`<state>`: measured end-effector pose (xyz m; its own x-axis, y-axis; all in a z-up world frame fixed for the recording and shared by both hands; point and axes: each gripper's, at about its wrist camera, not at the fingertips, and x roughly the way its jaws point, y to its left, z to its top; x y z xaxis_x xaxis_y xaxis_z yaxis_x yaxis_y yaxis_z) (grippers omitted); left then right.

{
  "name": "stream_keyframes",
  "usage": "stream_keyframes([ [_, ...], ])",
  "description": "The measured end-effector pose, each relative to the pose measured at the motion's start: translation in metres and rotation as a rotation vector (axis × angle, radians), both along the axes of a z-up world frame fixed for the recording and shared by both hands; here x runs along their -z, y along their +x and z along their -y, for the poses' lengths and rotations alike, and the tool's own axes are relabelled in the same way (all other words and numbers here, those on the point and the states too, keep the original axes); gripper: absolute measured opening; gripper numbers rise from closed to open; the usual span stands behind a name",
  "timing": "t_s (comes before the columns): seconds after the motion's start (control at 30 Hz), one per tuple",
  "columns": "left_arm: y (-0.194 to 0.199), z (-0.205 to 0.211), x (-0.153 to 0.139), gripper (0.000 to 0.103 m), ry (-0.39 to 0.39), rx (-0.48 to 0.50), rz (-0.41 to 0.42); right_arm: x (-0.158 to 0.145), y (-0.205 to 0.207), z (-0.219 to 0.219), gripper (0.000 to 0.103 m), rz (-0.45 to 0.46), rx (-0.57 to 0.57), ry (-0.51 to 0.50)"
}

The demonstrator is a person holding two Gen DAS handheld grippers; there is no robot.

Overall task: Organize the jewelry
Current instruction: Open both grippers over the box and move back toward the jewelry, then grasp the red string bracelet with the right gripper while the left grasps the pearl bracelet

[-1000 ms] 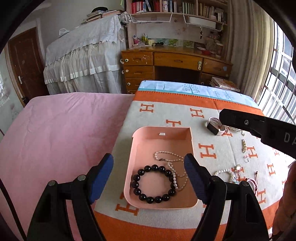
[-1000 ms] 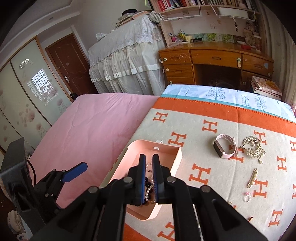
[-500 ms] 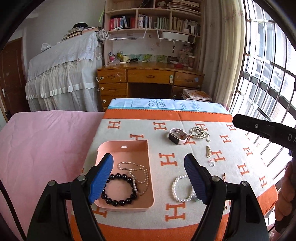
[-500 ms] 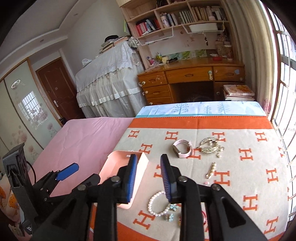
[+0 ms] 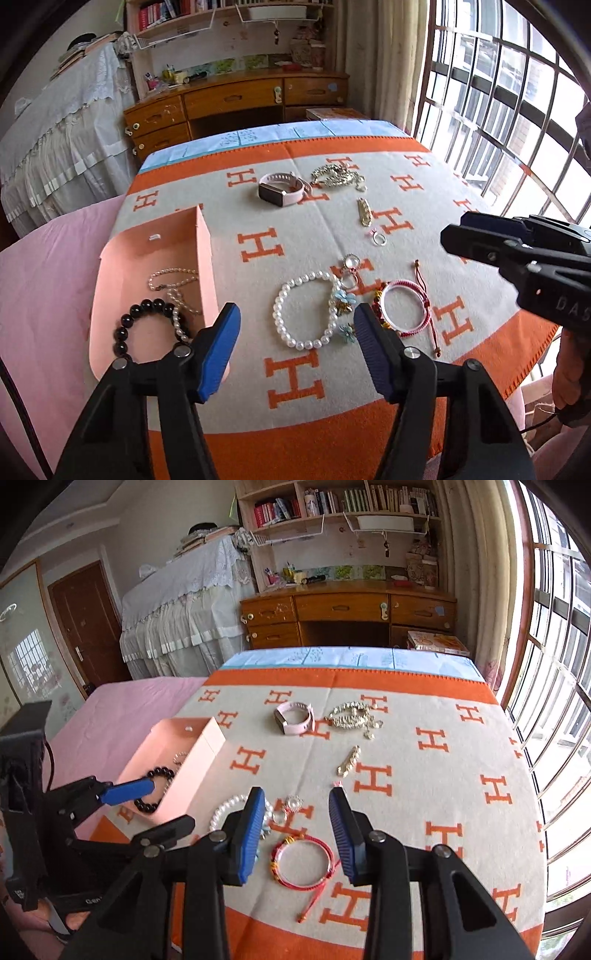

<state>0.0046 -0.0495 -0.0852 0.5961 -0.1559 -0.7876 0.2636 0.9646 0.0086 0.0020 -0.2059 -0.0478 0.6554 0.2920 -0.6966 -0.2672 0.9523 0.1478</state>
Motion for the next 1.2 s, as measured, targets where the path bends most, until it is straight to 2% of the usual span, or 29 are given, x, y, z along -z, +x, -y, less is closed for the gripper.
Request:
stream_keyframes([
  [0.07,0.0,0.007,0.01,0.059,0.023,0.023,-0.022,0.02,0.001,-0.002,0.037,-0.046,-0.031,-0.04],
  [0.17,0.002,0.012,0.026,0.044,0.039,0.063,-0.079,0.044,-0.002,-0.009,0.037,-0.096,-0.095,-0.091],
  [0.3,0.01,0.009,0.043,0.043,0.035,0.057,-0.152,0.063,-0.007,-0.023,0.037,-0.11,-0.208,-0.152],
  [0.47,0.018,0.01,0.049,0.043,0.018,0.06,-0.205,0.081,-0.006,-0.04,0.036,-0.132,-0.323,-0.216],
  [0.53,0.022,0.011,0.051,0.042,0.036,0.064,-0.213,0.089,-0.006,-0.045,0.021,-0.136,-0.35,-0.263],
  [0.57,0.024,0.011,0.052,0.041,0.045,0.064,-0.219,0.088,-0.008,-0.044,0.016,-0.109,-0.357,-0.26],
  [0.6,0.026,0.012,0.054,0.037,0.051,0.064,-0.229,0.088,-0.007,-0.044,0.012,-0.118,-0.366,-0.256],
  [0.7,0.032,0.014,0.057,0.028,0.059,0.067,-0.267,0.088,0.0,-0.033,0.012,-0.133,-0.33,-0.204],
  [0.83,0.04,0.019,0.06,0.028,0.079,0.082,-0.296,0.086,0.007,-0.015,0.012,-0.16,-0.279,-0.124],
  [0.93,0.047,0.024,0.059,0.028,0.073,0.087,-0.307,0.085,0.009,-0.008,0.012,-0.166,-0.269,-0.107],
  [1.2,0.058,0.035,0.055,0.028,0.12,0.079,-0.303,0.087,0.011,-0.004,0.012,-0.175,-0.275,-0.075],
])
